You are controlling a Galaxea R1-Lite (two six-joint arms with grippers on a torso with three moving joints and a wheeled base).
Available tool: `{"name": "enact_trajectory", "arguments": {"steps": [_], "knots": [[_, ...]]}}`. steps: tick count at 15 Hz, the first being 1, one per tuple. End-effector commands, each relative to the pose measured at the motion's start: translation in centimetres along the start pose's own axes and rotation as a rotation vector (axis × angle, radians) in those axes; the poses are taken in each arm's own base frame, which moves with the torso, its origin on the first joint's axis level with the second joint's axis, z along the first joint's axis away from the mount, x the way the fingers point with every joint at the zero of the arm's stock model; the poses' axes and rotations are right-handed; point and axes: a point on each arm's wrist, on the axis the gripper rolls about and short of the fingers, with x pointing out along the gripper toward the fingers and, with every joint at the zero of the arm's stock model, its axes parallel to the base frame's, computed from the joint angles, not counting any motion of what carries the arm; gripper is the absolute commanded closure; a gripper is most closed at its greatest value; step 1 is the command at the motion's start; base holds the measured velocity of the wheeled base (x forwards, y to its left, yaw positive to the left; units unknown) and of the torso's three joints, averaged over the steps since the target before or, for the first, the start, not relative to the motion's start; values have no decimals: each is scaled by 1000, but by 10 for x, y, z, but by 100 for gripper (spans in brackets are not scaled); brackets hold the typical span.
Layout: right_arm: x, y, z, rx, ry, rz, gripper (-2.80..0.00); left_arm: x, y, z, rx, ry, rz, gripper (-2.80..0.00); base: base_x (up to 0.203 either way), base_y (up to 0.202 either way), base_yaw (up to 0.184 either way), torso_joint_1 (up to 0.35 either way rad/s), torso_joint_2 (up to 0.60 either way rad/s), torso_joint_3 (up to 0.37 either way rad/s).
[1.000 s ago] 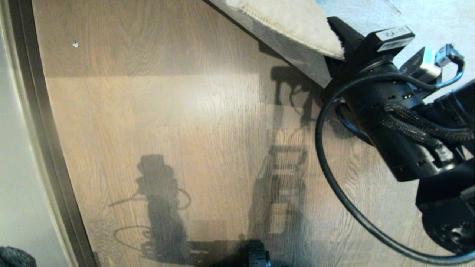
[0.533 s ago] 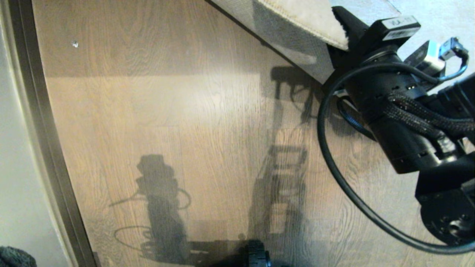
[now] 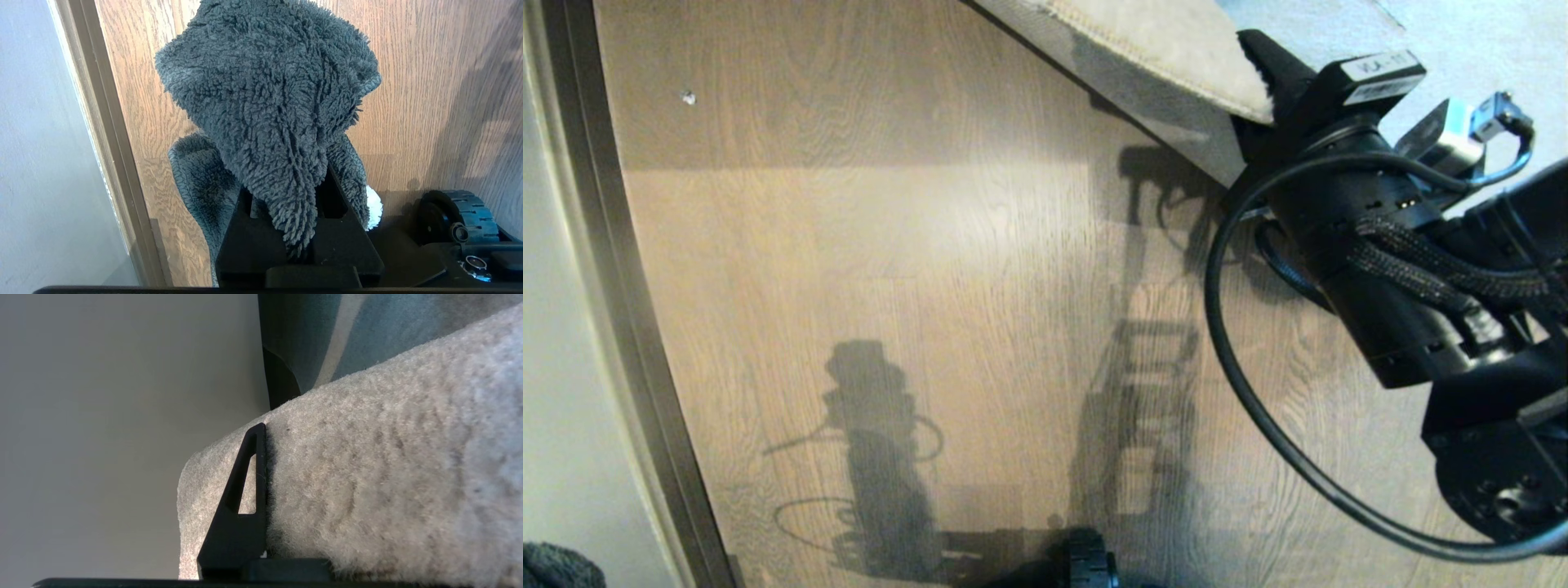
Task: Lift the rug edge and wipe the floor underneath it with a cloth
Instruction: Wipe the floor under the carpet with a rag
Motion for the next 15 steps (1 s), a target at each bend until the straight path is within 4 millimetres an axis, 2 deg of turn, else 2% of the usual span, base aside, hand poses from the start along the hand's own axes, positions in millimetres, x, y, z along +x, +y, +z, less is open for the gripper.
{"name": "enact_trajectory", "arguments": {"steps": [1,11,15], "knots": [[0,1,0,16,-15,29,0,0,0,0,0,0,2,0,0,0,0,0,0,0],[0,-2,-1,11,-4,27,0,0,0,0,2,0,-1,0,0,0,0,0,0,0],[0,-2,-2,8,14,33,0,0,-1,0,114,-5,-24,0,0,0,0,0,0,0]]}}
